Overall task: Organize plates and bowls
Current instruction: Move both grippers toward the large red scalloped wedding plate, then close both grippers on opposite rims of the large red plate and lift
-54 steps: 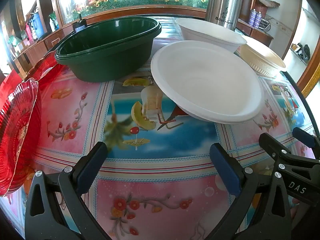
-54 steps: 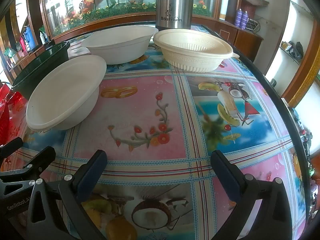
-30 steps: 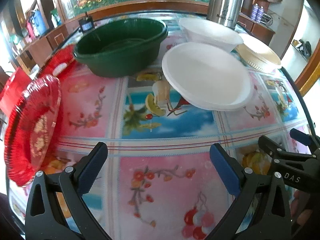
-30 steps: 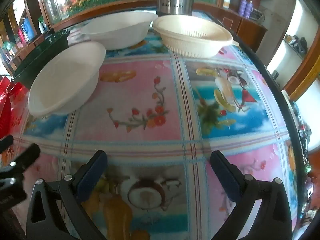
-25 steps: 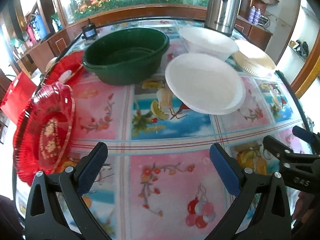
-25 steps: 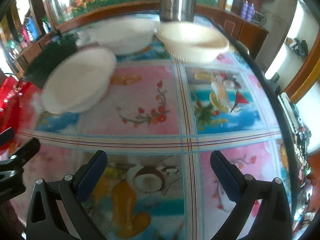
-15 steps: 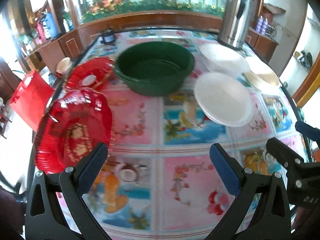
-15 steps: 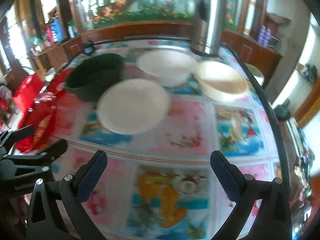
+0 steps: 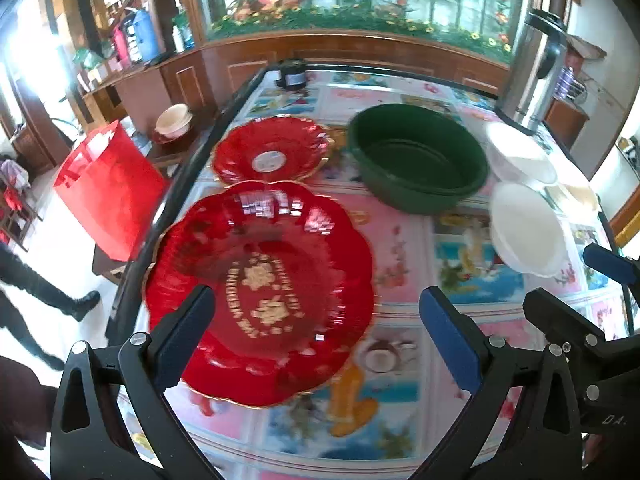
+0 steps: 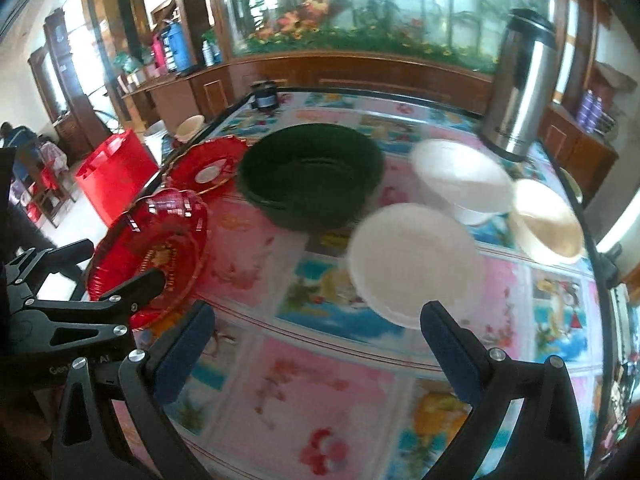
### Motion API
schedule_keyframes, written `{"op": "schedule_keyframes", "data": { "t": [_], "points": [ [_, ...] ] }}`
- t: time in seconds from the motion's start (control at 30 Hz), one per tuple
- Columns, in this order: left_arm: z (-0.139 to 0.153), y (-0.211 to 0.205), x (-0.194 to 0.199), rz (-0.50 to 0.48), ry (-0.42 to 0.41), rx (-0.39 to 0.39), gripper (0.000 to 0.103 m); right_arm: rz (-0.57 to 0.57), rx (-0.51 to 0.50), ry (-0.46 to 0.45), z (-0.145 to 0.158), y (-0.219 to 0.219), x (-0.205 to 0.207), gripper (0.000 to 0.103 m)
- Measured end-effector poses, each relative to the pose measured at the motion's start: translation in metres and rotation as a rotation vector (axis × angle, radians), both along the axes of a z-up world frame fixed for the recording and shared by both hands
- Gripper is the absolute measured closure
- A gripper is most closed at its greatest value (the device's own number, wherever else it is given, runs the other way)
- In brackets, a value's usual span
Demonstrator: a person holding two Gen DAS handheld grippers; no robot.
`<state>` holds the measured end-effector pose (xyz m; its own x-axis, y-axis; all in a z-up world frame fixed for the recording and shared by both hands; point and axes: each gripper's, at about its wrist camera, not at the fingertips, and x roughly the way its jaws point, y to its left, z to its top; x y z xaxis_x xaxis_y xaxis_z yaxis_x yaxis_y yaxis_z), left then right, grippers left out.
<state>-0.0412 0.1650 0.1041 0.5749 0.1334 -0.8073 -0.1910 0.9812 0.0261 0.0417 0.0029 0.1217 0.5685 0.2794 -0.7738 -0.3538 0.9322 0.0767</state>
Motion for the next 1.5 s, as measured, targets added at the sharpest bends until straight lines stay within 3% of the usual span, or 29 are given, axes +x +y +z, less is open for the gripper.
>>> {"op": "schedule_keyframes", "data": {
  "t": [0.5,1.13,1.33,1.5],
  "points": [
    [-0.027,0.068,0.014,0.042,0.053,-0.010,0.000,0.024,-0.012,0.073,-0.021,0.054,0.023,0.001],
    [-0.049,0.090,0.028,0.017,0.094,-0.071,0.000,0.028,-0.014,0.144,-0.038,0.085,0.035,0.001],
    [-0.058,0.100,0.034,0.032,0.109,-0.112,0.000,0.038,0.001,0.193,-0.049,0.094,0.045,0.011],
    [-0.065,0.111,0.042,0.075,0.143,-0.175,0.000,0.058,-0.002,0.222,-0.057,0.102,0.051,0.027]
  ]
}}
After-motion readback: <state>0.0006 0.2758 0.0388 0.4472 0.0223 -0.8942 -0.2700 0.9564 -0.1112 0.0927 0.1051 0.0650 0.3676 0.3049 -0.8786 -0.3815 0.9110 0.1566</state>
